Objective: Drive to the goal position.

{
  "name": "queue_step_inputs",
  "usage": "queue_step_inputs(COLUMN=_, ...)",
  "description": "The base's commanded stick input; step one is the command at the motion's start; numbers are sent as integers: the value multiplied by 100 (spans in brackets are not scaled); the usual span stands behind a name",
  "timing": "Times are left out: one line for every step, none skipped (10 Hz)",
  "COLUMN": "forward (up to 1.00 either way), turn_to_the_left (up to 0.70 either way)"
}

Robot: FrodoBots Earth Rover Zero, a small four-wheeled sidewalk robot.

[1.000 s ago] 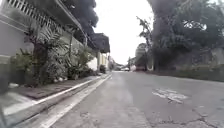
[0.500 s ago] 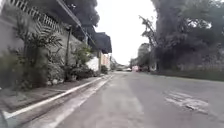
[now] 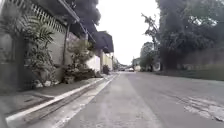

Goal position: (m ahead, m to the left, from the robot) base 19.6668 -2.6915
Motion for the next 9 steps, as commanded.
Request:
queue_step_inputs(forward=100, turn_to_the_left=-33)
queue_step_inputs(forward=100, turn_to_the_left=-40)
queue_step_inputs(forward=100, turn_to_the_left=-40)
queue_step_inputs(forward=100, turn_to_the_left=-40)
queue_step_inputs(forward=100, turn_to_the_left=-40)
queue_step_inputs(forward=100, turn_to_the_left=-21)
queue_step_inputs(forward=100, turn_to_the_left=0)
queue_step_inputs(forward=100, turn_to_the_left=0)
queue_step_inputs(forward=100, turn_to_the_left=0)
